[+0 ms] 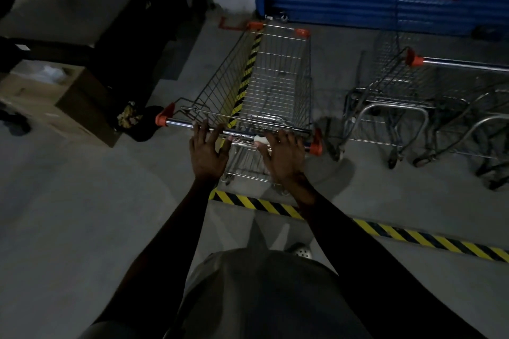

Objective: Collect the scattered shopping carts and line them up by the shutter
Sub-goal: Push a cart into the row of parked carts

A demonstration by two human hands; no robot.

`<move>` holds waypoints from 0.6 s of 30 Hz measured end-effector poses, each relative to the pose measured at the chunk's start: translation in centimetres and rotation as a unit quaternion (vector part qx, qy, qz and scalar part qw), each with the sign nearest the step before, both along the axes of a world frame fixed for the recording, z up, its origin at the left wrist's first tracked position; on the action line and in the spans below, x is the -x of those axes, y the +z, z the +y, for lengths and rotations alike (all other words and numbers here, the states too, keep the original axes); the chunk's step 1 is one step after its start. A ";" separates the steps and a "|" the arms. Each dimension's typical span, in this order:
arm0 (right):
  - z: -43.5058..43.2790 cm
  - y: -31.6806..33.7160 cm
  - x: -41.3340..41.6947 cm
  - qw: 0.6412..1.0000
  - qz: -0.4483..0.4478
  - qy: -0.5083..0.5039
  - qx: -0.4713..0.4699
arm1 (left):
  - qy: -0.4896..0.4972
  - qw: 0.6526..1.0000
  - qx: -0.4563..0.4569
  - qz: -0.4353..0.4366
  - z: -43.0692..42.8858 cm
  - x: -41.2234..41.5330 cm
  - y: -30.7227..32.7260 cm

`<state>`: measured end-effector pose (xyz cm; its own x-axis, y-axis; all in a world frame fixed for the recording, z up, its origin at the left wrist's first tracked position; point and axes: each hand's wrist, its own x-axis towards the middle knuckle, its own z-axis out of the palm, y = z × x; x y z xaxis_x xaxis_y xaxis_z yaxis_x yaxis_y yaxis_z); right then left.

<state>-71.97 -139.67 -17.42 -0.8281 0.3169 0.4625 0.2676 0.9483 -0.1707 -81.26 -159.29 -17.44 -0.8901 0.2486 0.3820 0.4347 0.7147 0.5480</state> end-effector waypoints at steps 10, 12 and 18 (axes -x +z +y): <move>0.0 -0.5 0.1 1.000 -0.006 -0.001 0.022 | 0.028 0.999 0.031 -0.015 -0.2 -0.4 0.2; -0.1 -0.6 0.1 1.000 -0.014 -0.003 0.021 | 0.027 0.999 0.034 -0.011 -0.4 -0.6 0.2; -0.7 -0.6 -0.6 1.000 -0.003 -0.007 0.003 | 0.039 0.999 0.024 -0.005 -1.0 -1.2 0.1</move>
